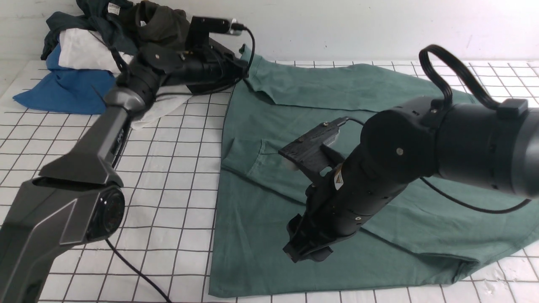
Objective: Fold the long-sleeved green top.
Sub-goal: Use the left arm to clamp the cuff farthest from it
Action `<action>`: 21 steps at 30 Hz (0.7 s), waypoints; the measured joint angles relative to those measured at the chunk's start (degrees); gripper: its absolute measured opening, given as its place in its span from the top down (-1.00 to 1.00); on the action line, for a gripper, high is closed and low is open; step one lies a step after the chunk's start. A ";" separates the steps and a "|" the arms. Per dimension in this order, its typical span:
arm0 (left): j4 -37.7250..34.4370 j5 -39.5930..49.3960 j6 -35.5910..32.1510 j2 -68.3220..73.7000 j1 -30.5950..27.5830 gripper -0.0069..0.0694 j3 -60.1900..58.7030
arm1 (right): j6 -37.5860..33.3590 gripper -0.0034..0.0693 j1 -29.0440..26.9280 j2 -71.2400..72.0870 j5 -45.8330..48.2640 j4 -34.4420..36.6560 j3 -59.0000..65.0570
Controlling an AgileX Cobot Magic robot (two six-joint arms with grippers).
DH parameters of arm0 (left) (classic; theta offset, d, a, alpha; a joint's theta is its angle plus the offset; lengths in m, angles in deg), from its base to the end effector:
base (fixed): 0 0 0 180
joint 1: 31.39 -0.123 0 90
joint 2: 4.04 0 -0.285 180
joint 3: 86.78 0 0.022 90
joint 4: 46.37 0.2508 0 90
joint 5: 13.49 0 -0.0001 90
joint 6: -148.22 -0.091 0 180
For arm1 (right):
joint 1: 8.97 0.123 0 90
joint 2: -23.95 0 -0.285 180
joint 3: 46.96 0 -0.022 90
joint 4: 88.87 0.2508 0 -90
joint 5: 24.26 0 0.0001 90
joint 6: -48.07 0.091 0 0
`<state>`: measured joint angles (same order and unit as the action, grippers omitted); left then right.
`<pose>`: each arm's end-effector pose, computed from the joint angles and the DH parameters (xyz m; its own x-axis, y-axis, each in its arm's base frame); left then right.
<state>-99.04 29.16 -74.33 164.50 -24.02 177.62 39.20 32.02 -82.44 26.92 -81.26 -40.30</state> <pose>0.5857 -0.1252 0.1967 -0.4074 0.0317 -0.9127 0.5888 0.7731 -0.2359 0.2540 0.2332 0.2314 -0.6757 -0.6810 -0.2823 -0.7239 0.6854 0.0793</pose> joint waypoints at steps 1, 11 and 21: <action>1.88 2.07 1.25 -1.24 0.00 0.76 0.09 | 1.12 -0.22 0.00 0.27 0.57 -1.73 0.00; 24.66 10.50 17.13 -6.11 0.06 0.76 0.63 | 7.48 -0.22 0.00 4.97 1.95 -15.52 0.00; 26.47 0.25 17.48 4.71 -0.84 0.34 0.32 | 7.60 -0.22 0.00 4.92 1.61 -14.63 0.00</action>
<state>-72.57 29.41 -56.85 169.21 -24.86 177.93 46.81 32.02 -77.52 28.53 -95.89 -40.30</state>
